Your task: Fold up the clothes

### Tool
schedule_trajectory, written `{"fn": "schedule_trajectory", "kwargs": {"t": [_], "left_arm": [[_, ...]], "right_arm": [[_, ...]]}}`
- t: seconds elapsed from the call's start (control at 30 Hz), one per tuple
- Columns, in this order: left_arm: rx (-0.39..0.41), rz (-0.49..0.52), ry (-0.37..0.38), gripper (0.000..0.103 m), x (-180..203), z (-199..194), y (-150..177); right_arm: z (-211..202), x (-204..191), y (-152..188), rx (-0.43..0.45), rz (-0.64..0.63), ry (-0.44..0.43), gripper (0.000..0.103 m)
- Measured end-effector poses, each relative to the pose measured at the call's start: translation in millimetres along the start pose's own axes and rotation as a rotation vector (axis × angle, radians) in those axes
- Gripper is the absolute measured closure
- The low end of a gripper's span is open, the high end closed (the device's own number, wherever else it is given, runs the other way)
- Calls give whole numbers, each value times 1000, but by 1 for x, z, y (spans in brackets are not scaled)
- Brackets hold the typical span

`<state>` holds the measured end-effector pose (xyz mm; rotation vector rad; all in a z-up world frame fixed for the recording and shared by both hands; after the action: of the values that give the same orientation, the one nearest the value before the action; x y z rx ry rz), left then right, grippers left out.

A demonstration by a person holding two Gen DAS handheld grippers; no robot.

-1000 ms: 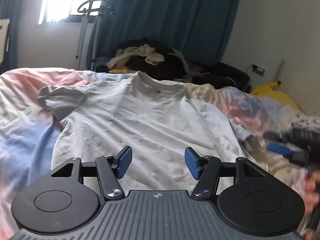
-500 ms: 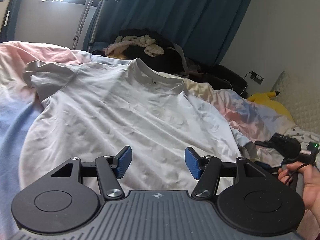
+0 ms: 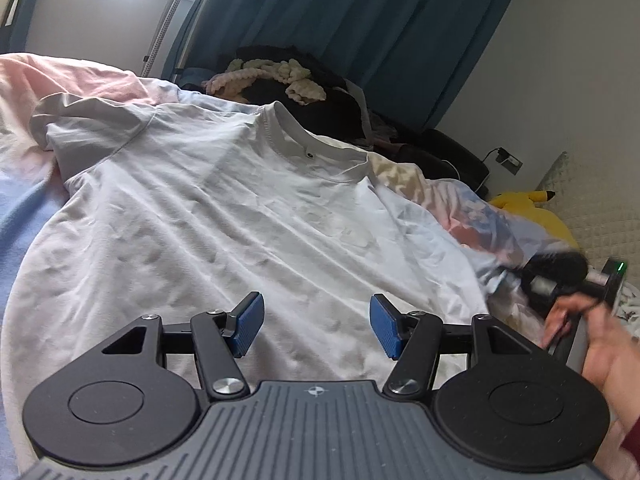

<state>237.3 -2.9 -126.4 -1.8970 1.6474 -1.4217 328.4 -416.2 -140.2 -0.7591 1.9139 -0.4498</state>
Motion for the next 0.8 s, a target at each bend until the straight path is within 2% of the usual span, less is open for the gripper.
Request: {"fn": "schedule_trajectory", "kwargs": {"t": [0.1,0.2,0.3,0.4,0.5,0.67,0.73,0.8], "left_arm": [[-5,-1,6,40,1,1,1],[-6,20,6,40,4,2,2],[-24,23,7,40,5,6,7],[-41,37,-5,40,4,11,11],[-50,59,-16,40,3,15,16],[-48,111,-33,40,5,22,22],[-43,133,-38,40,6,24,23],[-39,154,-42,40,8,25,24]], "right_arm": [[-5,-25,-38,90,-113,5,99],[1,-46,-71,130,-213,2,99],[15,-54,-91,157,-304,24,99],[26,-53,-96,212,-425,21,99],[48,-21,-82,172,-481,76,99],[87,39,-56,55,-427,151,98],[93,54,-47,22,-400,154,93],[91,57,-43,19,-394,157,92]]}}
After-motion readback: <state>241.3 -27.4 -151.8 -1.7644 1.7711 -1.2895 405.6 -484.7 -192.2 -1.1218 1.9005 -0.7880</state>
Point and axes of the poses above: each gripper's, at about its wrist camera, not at the fingertips, and z roughly the way its jaws point, x to its right, y to its underside, the point moved 9 cm from there along z, roughly the way its jaws point, and after that the axes turned 6 degrees about -z, right-handed, at the moved point
